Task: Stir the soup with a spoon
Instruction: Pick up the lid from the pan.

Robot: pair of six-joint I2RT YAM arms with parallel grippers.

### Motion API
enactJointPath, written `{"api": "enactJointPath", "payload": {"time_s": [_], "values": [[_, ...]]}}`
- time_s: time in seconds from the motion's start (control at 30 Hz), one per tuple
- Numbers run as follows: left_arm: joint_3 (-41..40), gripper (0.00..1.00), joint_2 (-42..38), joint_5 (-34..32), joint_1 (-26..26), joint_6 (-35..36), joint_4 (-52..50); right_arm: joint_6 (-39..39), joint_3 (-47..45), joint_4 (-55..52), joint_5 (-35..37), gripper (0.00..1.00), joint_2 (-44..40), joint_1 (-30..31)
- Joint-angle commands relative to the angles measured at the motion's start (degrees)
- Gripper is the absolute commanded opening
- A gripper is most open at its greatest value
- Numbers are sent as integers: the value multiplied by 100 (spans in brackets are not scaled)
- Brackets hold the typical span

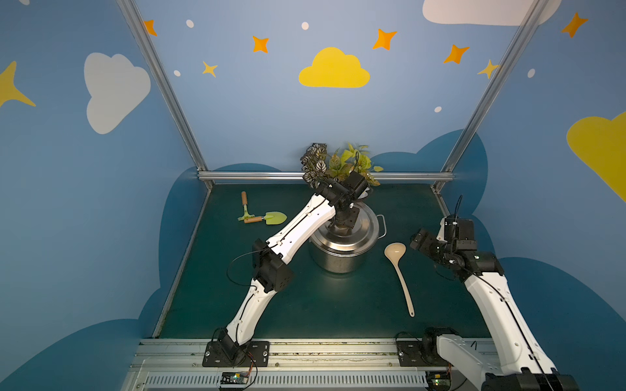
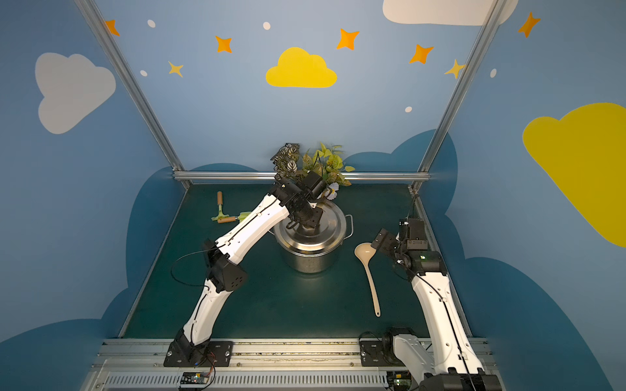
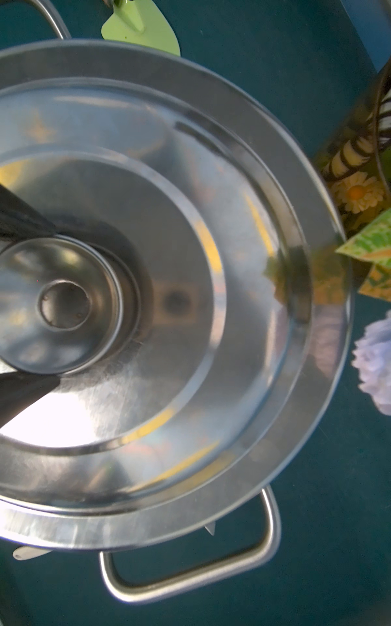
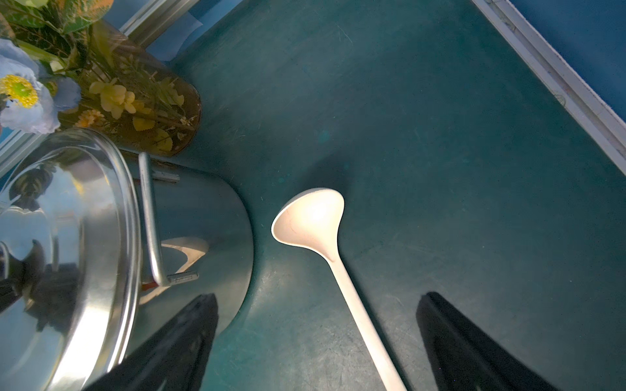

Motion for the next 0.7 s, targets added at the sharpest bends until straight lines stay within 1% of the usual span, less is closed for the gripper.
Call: {"api": "enactJointPath", "payload": {"time_s": [0.0,0.23,0.37,0.5,0.6,0.67], "values": [[221,18,-229,156,3,89,-45,-77,94,-91,83,98,-21,8],[170,17,-719,197,-22,74,-74,-167,60,-152,186,98,-80,3],[22,17,-1219,186,-41,43,-173,-192,-17,-144,227,98,-127,-12],[-531,17,-1875,177,-98,-10,-190,-232,-74,-146,285,98,-125,-32],[-1285,17,-2514,77,-136,-110,-230,-301,-95,-135,323,98,-127,-52],[-2034,17,-3067,-39,-138,-222,-169,-327,-100,-128,350,98,-135,-66]]}}
